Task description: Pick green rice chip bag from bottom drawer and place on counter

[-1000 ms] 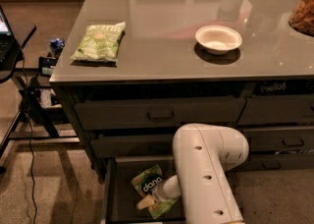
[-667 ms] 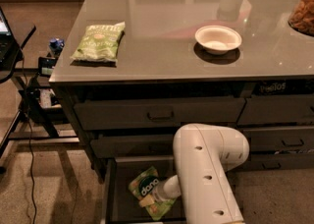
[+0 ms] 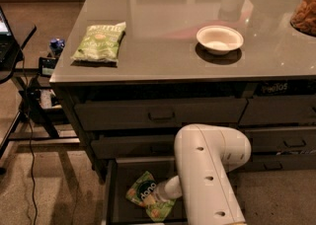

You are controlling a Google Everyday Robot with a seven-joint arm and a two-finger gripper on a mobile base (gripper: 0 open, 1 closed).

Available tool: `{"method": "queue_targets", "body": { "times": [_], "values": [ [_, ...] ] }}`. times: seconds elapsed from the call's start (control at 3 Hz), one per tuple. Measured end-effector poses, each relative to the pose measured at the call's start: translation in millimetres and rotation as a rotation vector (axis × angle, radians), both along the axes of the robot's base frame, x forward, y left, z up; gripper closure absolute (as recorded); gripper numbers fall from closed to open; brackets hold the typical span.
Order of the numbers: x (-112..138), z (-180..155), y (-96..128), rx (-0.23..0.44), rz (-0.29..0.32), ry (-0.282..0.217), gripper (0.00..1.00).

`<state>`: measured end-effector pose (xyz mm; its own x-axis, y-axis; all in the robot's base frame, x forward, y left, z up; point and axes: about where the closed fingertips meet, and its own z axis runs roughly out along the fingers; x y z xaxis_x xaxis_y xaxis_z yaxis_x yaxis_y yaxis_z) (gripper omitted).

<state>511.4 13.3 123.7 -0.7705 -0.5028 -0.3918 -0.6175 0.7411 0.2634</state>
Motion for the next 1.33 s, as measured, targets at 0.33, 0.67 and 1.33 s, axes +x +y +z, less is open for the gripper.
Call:
{"method": "queue_targets", "body": {
  "times": [0.33,0.67,1.33],
  "values": [
    [0.0,0.0,0.0,0.000,0.000,0.000,0.88],
    [0.0,0.0,0.0,0.000,0.000,0.000,1.00],
    [0.6,2.5,0.1,0.001,0.001,0.000,1.00]
  ]
}}
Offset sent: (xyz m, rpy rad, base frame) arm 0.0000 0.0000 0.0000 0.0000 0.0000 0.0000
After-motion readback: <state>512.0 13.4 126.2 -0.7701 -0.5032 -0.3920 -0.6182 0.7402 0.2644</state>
